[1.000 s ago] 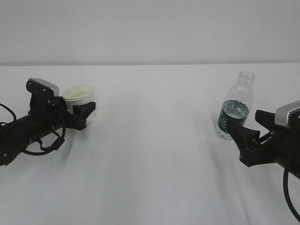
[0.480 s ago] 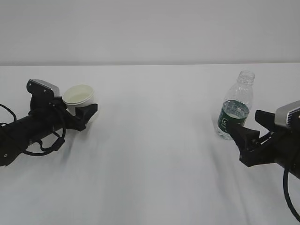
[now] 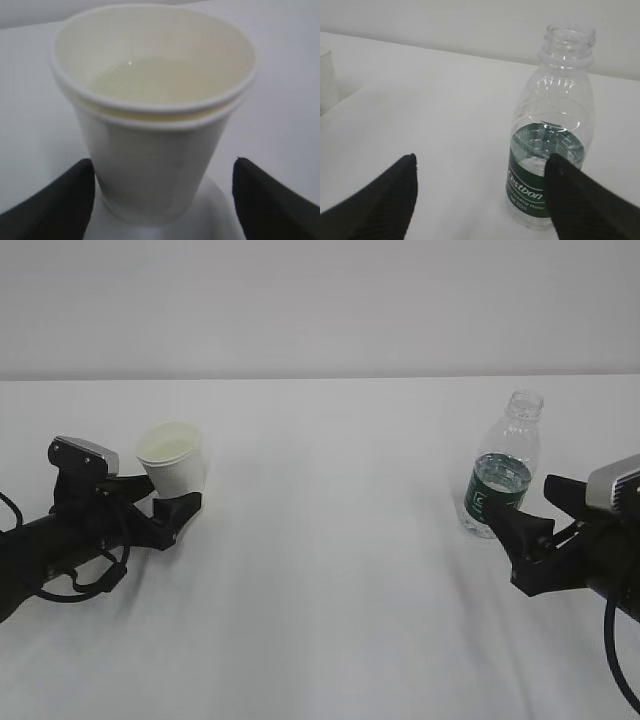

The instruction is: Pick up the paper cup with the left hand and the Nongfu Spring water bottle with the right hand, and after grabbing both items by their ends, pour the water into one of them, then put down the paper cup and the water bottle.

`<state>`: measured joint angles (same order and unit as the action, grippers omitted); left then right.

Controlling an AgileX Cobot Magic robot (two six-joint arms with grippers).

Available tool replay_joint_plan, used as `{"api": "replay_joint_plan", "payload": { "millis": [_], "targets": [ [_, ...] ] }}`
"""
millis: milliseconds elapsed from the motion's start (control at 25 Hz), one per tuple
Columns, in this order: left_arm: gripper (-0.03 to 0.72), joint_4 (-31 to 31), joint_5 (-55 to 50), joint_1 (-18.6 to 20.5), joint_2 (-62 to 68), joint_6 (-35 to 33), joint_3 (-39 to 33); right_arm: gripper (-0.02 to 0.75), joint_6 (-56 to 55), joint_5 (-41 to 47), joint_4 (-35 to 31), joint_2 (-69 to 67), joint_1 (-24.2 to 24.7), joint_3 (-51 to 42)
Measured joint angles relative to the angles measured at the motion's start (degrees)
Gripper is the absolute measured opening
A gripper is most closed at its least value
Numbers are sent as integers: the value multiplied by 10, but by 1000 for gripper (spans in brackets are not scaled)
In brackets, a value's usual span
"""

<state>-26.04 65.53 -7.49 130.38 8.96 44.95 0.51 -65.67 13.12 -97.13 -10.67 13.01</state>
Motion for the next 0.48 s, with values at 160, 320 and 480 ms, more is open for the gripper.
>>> {"api": "replay_joint_plan", "payload": {
  "millis": [160, 320, 480],
  "targets": [
    [622, 16, 0, 0, -33, 0, -31, 588, 0, 0, -2, 0, 0, -10],
    [620, 34, 0, 0, -82, 0, -58, 588, -5, 0, -10, 0, 0, -37],
    [614, 44, 1, 0, -118, 0, -86, 588, -13, 0, -11, 4, 0, -61]
  ]
}}
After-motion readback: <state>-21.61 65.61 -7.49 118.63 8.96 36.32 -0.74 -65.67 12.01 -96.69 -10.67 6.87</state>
